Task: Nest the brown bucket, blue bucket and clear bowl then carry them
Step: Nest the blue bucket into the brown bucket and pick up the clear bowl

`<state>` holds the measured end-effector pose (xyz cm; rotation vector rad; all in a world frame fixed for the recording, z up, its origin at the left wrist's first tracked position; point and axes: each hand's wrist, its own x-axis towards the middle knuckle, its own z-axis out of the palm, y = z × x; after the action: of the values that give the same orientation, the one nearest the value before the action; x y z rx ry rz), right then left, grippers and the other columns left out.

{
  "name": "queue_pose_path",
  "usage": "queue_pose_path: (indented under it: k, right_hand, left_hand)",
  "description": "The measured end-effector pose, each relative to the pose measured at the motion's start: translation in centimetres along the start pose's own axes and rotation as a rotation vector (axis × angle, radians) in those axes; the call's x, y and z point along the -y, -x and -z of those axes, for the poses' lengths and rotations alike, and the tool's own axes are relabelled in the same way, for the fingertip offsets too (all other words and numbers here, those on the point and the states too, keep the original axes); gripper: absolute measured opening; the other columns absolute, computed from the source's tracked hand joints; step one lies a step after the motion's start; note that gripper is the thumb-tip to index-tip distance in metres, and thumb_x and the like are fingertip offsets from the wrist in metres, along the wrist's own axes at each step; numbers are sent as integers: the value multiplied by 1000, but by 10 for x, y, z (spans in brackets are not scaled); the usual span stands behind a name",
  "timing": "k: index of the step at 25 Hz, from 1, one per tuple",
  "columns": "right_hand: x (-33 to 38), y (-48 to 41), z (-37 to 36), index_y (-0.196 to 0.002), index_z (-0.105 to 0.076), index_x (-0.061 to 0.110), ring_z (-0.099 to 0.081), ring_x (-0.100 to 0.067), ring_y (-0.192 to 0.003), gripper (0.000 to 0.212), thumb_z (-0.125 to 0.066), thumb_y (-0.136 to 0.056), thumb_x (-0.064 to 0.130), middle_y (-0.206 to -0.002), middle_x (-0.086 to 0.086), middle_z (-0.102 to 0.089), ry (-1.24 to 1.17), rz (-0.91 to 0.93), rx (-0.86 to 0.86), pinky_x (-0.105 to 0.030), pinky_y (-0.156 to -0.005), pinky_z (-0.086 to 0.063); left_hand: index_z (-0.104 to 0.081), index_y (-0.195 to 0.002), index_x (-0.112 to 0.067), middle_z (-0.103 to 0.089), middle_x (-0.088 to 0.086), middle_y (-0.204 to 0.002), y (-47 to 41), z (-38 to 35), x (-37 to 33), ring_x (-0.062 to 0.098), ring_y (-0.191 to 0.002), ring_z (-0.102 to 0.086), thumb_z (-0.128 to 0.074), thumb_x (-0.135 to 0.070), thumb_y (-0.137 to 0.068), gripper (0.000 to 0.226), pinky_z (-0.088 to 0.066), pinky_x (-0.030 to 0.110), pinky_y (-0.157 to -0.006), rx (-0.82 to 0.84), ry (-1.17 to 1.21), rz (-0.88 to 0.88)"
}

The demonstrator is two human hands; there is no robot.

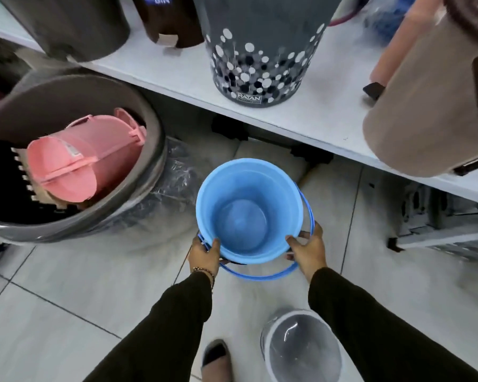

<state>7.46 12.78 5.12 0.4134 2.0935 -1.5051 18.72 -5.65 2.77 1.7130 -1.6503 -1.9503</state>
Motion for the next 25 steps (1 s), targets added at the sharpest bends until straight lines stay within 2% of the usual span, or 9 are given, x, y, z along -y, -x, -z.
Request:
queue_pose_path:
  k: [2,4,8,10,11,15,20,23,25]
  right_hand:
    - [-18,-15,-14,-152,-17,16,-66,-40,-96,82,-64,-88,-1,-129,-16,-51,25,-46,-23,-23,-48,-52]
    - [-36,-26,-23,-154,-10,16,-61,-43,-109,89,-65,-87,-3,-133,-15,-49,34,-106,-20,-25,-54,-55]
    - [-56,-32,-30,-155,-3,16,-52,-37,-126,100,-71,-84,3,-146,-15,-42,72,-205,43,-46,-87,-55]
    - [-57,-30,-29,-156,0,15,-36,-33,-140,105,-75,-83,11,-157,-16,-24,154,-206,31,-46,-112,-38]
    - [-55,-29,-28,-156,1,15,-29,-32,-144,107,-76,-83,14,-160,-15,-15,178,-190,13,-44,-116,-31]
    - [-51,-15,-7,-156,-1,19,-23,-32,-146,102,-74,-85,22,-162,-11,-7,208,-141,-10,-43,-118,-26]
    - [-79,21,40,-154,-13,16,-30,-33,-142,89,-70,-87,28,-159,-13,-15,353,-185,33,-42,-116,-28]
    - [-128,48,82,-154,-16,14,-32,-36,-141,86,-69,-88,29,-158,-16,-19,490,-266,58,-41,-116,-28]
    - [-174,63,110,-154,-12,10,-31,-38,-141,89,-68,-88,30,-157,-19,-22,590,-339,73,-42,-116,-29]
  left_hand:
    - [-49,-109,-7,-65,23,-112,-26,-6,5,42,-88,-70,-60,-21,-92,24,-59,55,-78,-12,-159,20]
    - [-52,-113,-3,-61,24,-116,-45,-11,11,42,-95,-66,-59,-26,-92,32,-57,50,-85,-40,-410,2]
    - [-49,-129,-3,-41,22,-128,-59,-9,17,43,-101,-61,-56,-34,-93,48,-50,42,-92,-39,-736,30]
    - [-39,-139,-6,-38,19,-133,-56,-6,18,41,-111,-58,-53,-42,-93,61,-50,45,-94,-49,-856,-33]
    - [-31,-146,-8,-36,17,-139,-53,-4,19,39,-120,-53,-51,-47,-92,69,-49,47,-95,-82,-934,-115]
    - [-27,-150,-12,-32,14,-154,-25,1,29,34,-140,-35,-49,-49,-92,73,-36,48,-110,-184,-1063,-485]
    - [-38,-146,-15,-35,9,-153,32,-3,65,31,-144,-30,-51,-38,-93,59,-28,45,-118,-54,-1038,-637]
    - [-40,-144,-18,-40,5,-150,77,-9,121,26,-141,-35,-51,-34,-93,54,-35,41,-114,83,-916,-593]
    - [-33,-149,-19,-37,4,-152,101,-14,171,23,-139,-37,-52,-35,-95,59,-34,36,-114,227,-806,-367]
